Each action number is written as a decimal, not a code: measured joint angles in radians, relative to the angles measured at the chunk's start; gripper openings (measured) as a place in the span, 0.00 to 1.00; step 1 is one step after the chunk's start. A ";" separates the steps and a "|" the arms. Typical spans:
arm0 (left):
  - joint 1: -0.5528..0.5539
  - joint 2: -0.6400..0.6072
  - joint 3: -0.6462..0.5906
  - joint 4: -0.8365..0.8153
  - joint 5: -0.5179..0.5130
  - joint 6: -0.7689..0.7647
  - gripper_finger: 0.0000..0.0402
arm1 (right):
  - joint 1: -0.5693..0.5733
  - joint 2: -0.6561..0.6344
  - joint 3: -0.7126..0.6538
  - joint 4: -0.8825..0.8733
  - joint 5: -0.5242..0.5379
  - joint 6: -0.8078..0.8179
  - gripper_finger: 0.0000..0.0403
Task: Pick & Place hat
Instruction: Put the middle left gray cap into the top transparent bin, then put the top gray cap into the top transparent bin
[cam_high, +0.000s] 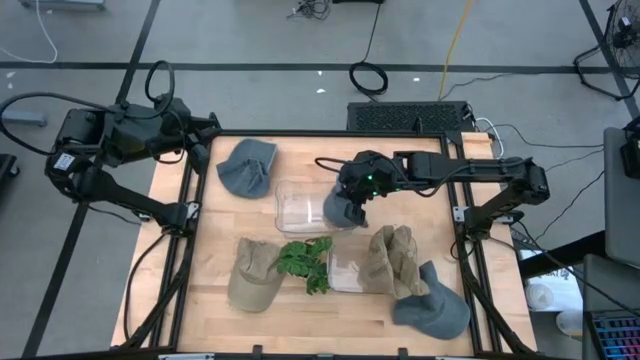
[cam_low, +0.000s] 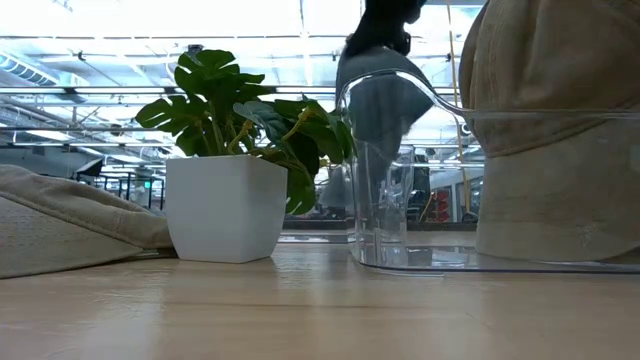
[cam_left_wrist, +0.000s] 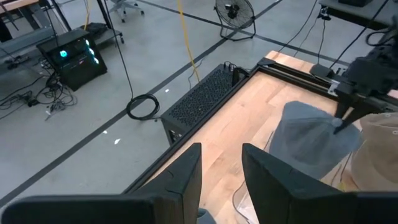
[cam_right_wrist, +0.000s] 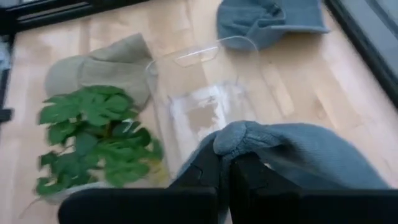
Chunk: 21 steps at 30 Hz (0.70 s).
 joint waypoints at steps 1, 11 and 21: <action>0.000 0.000 0.000 0.000 0.000 -0.003 0.31 | -0.002 -0.001 -0.019 0.022 0.002 -0.001 0.00; 0.000 0.001 0.000 -0.001 0.001 -0.011 0.31 | -0.008 -0.003 -0.139 0.156 0.000 -0.020 0.01; 0.000 0.002 0.000 -0.001 0.001 -0.011 0.31 | -0.008 -0.074 -0.139 0.158 -0.001 -0.069 0.29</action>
